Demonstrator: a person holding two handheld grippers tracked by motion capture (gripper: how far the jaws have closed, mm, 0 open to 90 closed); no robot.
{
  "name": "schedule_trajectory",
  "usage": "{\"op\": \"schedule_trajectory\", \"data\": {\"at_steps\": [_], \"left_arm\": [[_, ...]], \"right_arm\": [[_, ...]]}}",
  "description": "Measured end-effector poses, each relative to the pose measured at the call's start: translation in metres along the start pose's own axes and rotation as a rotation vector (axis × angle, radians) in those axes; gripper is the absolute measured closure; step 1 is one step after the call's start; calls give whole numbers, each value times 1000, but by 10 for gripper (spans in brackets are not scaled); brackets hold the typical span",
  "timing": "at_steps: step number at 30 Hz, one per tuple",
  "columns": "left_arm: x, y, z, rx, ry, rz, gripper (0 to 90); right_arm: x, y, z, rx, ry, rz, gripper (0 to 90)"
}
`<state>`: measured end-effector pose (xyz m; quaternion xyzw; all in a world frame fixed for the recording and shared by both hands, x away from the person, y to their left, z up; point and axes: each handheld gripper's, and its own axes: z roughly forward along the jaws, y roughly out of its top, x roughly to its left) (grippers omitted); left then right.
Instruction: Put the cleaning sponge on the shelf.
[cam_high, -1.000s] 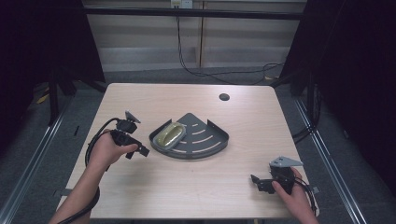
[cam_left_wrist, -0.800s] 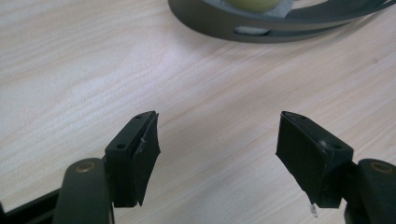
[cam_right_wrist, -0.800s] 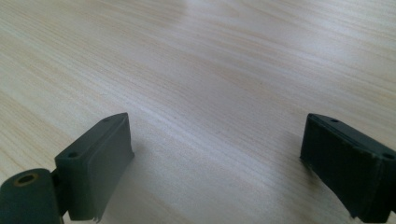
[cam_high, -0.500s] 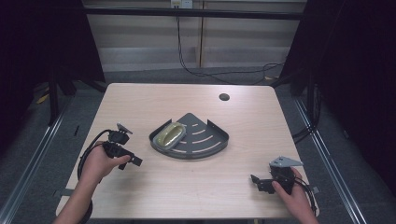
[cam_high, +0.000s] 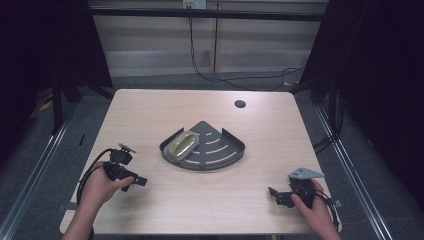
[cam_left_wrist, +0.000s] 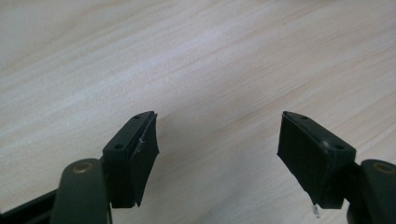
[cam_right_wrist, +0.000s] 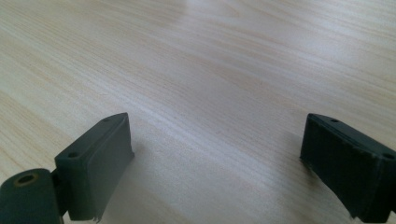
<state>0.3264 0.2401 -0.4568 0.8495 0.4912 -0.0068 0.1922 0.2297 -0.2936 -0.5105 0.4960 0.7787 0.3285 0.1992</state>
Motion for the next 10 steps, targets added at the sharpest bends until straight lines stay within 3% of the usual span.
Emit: {"op": "schedule_trajectory", "data": {"at_steps": [10], "left_arm": [[3,-8,5,-6,5,-6,281]], "right_arm": [[0,0,0,0,0,2,85]]}}
